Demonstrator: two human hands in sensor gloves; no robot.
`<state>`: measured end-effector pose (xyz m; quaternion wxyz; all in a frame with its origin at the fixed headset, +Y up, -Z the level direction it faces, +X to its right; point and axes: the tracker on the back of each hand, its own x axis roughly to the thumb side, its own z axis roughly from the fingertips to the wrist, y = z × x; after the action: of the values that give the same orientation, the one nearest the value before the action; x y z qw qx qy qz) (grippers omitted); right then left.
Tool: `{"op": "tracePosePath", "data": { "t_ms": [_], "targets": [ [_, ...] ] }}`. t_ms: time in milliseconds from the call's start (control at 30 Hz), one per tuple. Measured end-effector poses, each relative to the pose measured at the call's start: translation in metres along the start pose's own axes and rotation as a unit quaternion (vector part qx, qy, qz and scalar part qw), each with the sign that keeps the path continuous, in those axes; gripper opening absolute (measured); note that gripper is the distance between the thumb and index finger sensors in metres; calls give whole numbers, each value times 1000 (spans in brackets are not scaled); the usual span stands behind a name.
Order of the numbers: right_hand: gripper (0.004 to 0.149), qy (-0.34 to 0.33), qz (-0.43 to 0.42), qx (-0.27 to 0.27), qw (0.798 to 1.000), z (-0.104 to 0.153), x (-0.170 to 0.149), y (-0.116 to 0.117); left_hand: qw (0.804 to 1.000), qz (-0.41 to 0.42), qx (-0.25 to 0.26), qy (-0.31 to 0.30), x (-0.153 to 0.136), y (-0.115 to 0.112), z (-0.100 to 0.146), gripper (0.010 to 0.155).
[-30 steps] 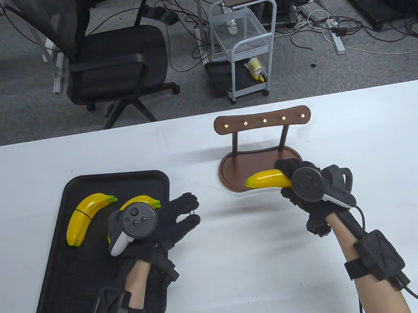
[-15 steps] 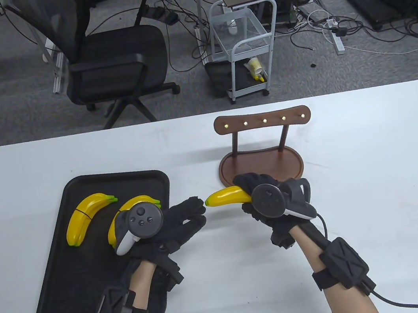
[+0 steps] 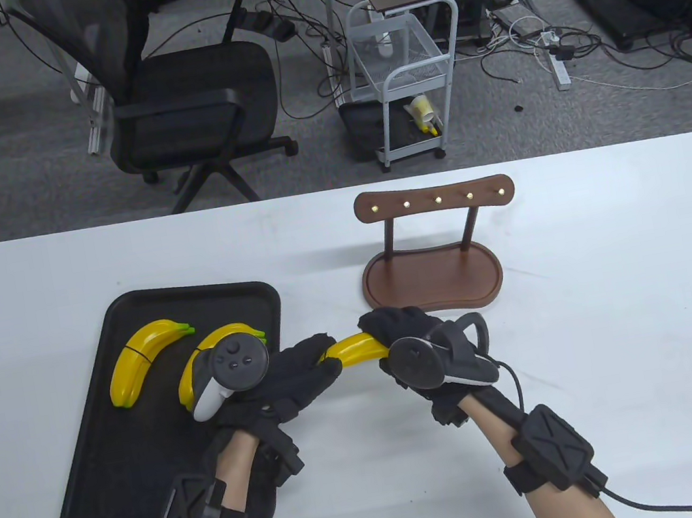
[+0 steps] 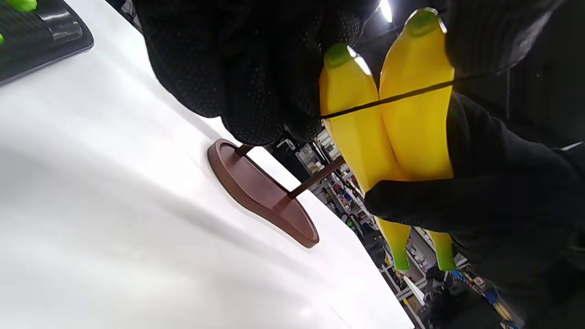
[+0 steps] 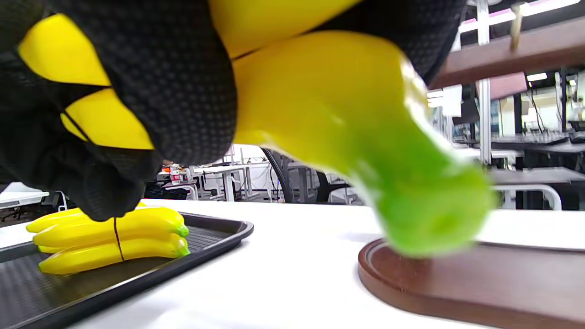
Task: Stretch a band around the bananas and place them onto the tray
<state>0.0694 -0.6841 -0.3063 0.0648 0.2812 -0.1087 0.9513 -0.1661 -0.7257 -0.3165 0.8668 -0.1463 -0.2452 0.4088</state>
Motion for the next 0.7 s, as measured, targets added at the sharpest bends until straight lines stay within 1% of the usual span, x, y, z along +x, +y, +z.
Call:
{"op": "tracePosePath", "data": {
  "t_ms": [200, 367, 567, 700],
  "targets": [
    [71, -24, 16, -18, 999, 1, 15, -2, 1000, 26, -16, -7, 1, 2, 0, 84],
    [72, -49, 35, -24, 998, 3, 25, 2, 999, 22, -41, -6, 2, -2, -2, 84],
    [72, -59, 44, -28, 997, 6, 32, 6, 999, 26, -42, -6, 2, -5, -2, 83],
    [72, -61, 50, -27, 996, 6, 32, 6, 999, 39, -28, -7, 0, -4, -2, 82]
  ]
}}
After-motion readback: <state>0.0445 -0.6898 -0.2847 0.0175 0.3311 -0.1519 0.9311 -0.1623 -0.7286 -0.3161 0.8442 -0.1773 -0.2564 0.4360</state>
